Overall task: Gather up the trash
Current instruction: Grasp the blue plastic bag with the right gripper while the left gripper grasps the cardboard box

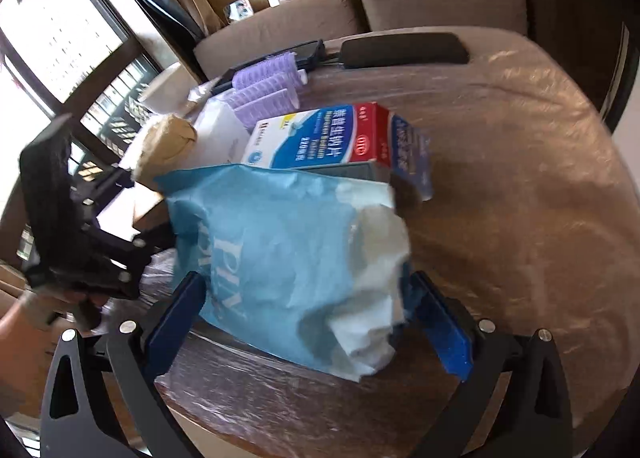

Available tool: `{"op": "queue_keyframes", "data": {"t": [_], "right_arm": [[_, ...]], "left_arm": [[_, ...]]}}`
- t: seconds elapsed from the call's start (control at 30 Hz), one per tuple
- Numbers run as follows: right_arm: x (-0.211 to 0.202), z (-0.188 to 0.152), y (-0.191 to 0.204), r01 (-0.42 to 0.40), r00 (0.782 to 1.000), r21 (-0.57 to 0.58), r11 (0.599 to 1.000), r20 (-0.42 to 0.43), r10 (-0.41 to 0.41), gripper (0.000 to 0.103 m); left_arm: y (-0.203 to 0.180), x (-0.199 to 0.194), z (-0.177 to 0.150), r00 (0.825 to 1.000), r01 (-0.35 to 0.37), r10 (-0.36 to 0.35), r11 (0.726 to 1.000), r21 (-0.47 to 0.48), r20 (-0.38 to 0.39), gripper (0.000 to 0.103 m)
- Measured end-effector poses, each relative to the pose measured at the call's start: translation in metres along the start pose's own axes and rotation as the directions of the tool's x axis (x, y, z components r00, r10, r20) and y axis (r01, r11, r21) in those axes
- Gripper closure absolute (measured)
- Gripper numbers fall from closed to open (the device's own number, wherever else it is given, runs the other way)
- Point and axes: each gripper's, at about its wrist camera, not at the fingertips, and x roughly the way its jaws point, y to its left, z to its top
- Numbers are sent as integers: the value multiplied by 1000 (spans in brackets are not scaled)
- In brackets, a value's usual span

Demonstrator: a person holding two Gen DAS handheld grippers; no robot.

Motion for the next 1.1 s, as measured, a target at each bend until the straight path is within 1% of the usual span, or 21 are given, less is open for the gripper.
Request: {"op": "queue_keyframes", "data": {"t": [0.03,0.07,0.13,0.17,0.2,0.27,0.33,0.43,0.5,0.53,0.63,0.77,0.93,1.1], "right_arm": [[0,0,1,-1,1000,-6,1000,7,1,4],[2,1,1,-1,1000,-15,1000,12,1,4],[4,0,1,-29,999,-27,999,12,29,4],[5,1,1,-48,999,-23,999,11,48,4],[5,1,0,-67,998,-20,998,16,67,4],[6,3,1,-85,996,-20,996,15,85,4],[7,4,4,-87,996,-33,996,11,87,5],[9,6,6,-88,996,-53,995,9,88,19],[7,6,5,-107,994,-54,993,11,108,27],[6,6,3,-114,993,-49,992,11,115,30],[0,5,1,-114,993,-46,992,15,115,34],[-7,4,1,-109,994,-53,993,23,111,36],[-12,3,2,-75,996,-68,995,37,77,42],[-21,-3,-1,-67,996,-75,995,48,71,44]], "left_arm": [[1,0,0,1000,12,-12,1000,0,-1,11],[1,0,0,1000,18,-18,1000,0,0,12],[3,-1,0,999,34,-34,999,-2,-2,19],[4,0,0,999,43,-43,999,-11,-15,22],[4,1,0,998,47,-48,999,-20,-30,29],[3,0,1,998,41,-42,999,-20,-41,33],[2,0,2,998,49,-50,998,-29,-46,42],[2,-1,4,998,37,-40,998,-50,-55,42],[3,-2,1,998,24,-27,998,-62,-54,42],[3,-5,0,998,19,-23,997,-77,-50,42],[6,-10,-3,999,13,-17,993,-121,-38,42],[4,-16,-8,1000,-6,1,987,-162,-29,42],[1,-21,-15,999,-29,24,975,-218,-27,42],[1,-32,-21,999,-46,41,962,-268,-21,42]]}}
